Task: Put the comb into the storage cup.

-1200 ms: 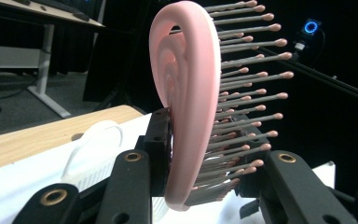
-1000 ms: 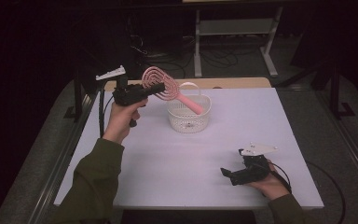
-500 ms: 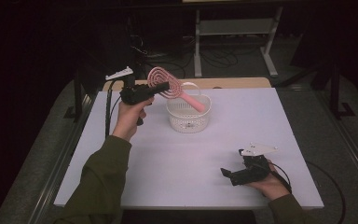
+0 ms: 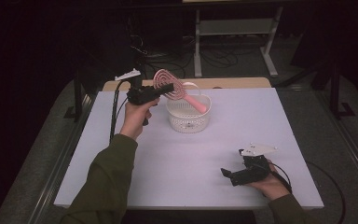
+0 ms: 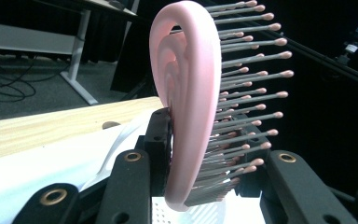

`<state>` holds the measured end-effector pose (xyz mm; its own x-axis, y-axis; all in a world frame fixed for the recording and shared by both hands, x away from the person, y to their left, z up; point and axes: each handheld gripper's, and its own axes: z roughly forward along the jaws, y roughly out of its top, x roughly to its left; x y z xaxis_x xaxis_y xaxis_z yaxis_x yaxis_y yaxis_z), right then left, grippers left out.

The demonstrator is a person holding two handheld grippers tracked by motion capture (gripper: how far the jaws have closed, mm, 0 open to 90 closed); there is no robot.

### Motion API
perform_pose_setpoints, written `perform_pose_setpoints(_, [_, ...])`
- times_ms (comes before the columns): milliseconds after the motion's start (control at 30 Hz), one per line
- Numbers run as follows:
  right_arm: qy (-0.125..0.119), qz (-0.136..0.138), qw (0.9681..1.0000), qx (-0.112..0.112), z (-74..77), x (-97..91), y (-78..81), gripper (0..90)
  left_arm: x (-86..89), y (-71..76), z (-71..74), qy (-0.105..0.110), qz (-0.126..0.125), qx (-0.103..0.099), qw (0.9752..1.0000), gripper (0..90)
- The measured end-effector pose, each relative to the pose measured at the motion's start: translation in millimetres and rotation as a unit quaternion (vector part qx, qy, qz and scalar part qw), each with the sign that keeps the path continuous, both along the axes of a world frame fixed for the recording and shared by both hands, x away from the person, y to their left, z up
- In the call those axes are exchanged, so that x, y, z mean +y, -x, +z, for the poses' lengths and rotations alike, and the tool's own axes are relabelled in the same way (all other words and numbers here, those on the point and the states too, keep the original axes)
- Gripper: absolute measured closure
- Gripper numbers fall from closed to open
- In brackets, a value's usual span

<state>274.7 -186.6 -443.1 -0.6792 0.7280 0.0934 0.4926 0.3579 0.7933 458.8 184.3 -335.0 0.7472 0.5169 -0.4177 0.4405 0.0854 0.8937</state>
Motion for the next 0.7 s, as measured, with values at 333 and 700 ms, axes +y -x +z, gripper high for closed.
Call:
perform_pose_setpoints(333, [0.001,-0.001,1.0,-0.001,0.2,-0.2,0.2,0.0,-8.6,-2.6,-8.3,-0.014,0.005,0.005,0.9999,64.7])
perform_pose_setpoints(700, [0.001,-0.001,1.0,-0.001,0.4,-0.1,0.4,0.0,-13.5,-4.1,-21.5,-0.022,0.013,0.016,0.9995,64.7])
